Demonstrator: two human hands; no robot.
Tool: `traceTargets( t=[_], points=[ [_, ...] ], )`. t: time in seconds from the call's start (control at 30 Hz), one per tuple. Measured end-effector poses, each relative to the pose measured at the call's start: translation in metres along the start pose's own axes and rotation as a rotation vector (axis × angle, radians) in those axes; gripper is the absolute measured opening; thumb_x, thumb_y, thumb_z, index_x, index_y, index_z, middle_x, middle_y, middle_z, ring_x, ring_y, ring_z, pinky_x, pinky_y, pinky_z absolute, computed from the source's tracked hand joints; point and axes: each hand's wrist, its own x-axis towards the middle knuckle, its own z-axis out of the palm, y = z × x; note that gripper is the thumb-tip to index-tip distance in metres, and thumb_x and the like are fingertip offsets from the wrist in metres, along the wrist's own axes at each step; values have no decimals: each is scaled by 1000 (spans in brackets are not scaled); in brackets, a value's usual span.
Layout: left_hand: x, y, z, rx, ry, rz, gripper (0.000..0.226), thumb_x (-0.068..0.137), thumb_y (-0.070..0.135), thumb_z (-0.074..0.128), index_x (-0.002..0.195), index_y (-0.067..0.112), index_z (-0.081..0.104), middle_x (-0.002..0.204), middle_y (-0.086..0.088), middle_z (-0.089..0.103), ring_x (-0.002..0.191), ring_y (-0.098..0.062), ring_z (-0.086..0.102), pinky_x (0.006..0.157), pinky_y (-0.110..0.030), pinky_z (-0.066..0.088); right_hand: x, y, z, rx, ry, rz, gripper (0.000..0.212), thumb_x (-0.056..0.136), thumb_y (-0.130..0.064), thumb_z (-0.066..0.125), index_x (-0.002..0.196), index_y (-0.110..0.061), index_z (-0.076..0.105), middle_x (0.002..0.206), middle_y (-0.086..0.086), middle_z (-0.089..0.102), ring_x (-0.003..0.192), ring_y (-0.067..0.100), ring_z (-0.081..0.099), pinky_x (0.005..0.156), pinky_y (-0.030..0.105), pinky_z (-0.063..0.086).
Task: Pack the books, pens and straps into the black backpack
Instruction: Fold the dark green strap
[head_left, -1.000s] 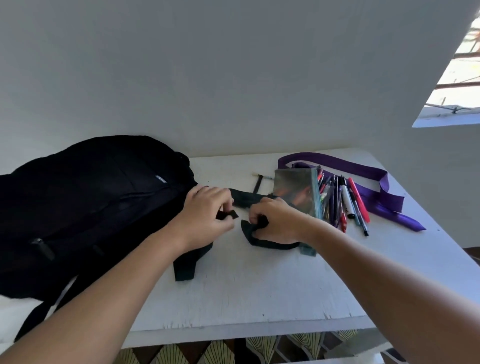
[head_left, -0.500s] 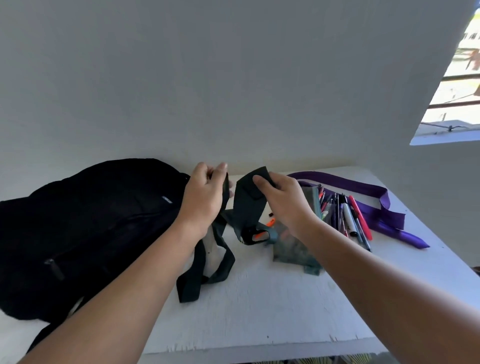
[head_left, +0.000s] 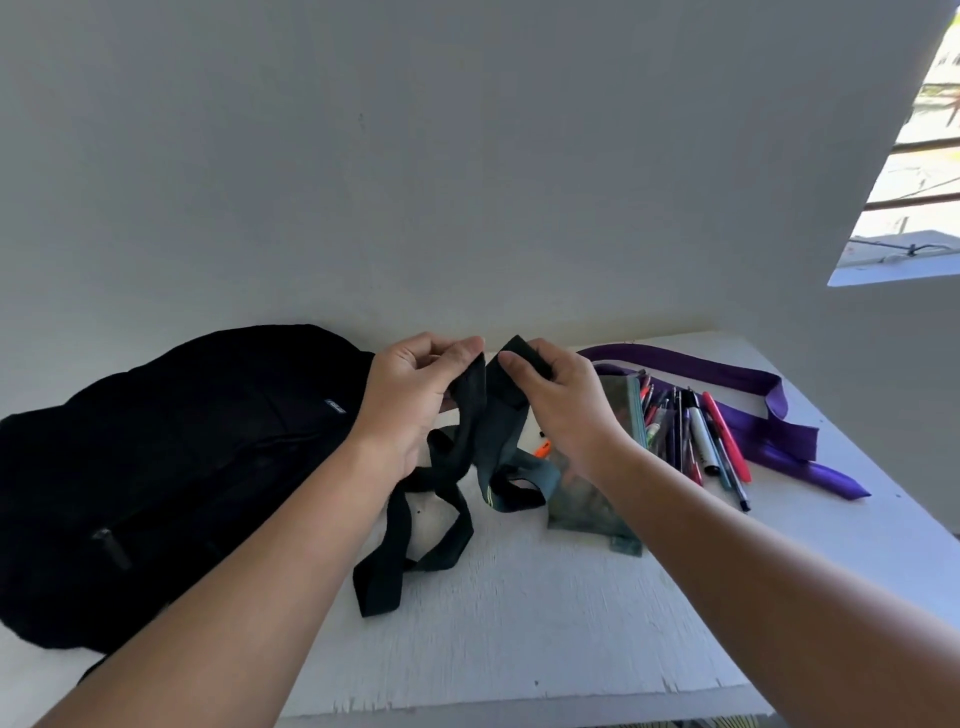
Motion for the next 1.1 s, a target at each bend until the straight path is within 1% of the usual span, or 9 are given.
traceTargets(
  t=[0.07,0.13,0.23,0.37,0.57,0.7,0.8,0.97,1.1],
  points=[
    [-1,3,1,-39,-55,-45,16,89,22,77,90,6,75,83,-12,72,75,-21,71,70,-31,60,0,-1,0,53,-4,7,15,101,-28,68,96,-14,71,78,-6,73,73,8,65,70,31,53],
    [-1,3,2,-48,-73,-55,15,90,18,77,94,4,75,86,-13,73,77,-21,72,70,-29,59,-1,-2,1,131,-8,41,13,101,-27,70,112,-22,64,88,6,76,76,15,71,70,32,57],
    [4,-4,4,32,76,46,18,86,13,81,85,0,69,74,-10,66,67,-15,63,66,-24,55,-2,-2,0,69,15,-24,22,101,-26,68,110,-28,48,87,18,71,66,19,62,62,35,51],
    [12,-10,6,158,256,173,29,86,14,80,74,8,55,57,9,47,53,-5,42,57,-20,43,-1,-2,2,-70,-32,-126,11,98,-21,71,95,-25,61,76,1,65,62,14,49,61,33,44],
    [10,-14,8,366,262,354,35,83,26,84,69,9,57,55,16,55,56,-5,50,62,-27,47,-7,-9,9,13,-140,-119,10,99,-25,71,100,-22,80,88,-5,78,75,6,61,79,35,56],
    [8,-13,7,366,293,379,36,83,29,84,66,14,57,56,13,57,57,-8,53,64,-34,52,-7,-7,11,37,-178,-123,15,98,-23,72,107,-25,83,93,-12,80,83,26,67,84,38,58],
    [-1,-10,10,255,212,243,29,89,32,79,72,11,67,61,10,62,60,-9,57,66,-30,53,-5,-3,15,44,-146,-123,15,97,-13,71,101,-20,83,87,-10,79,75,8,66,77,28,56],
    [-6,-6,-4,12,-94,-60,19,97,10,67,116,12,73,86,-2,74,80,-18,75,77,-25,59,-6,-1,8,165,-111,-66,20,99,-4,67,100,-18,81,86,-9,79,81,4,73,76,21,58],
    [-4,-7,-10,91,-150,-34,23,88,6,77,106,20,78,81,2,67,72,-12,62,77,-25,55,-9,-4,8,184,-124,-60,14,98,-5,71,100,-16,80,75,-16,76,69,-4,68,64,12,51]
  ],
)
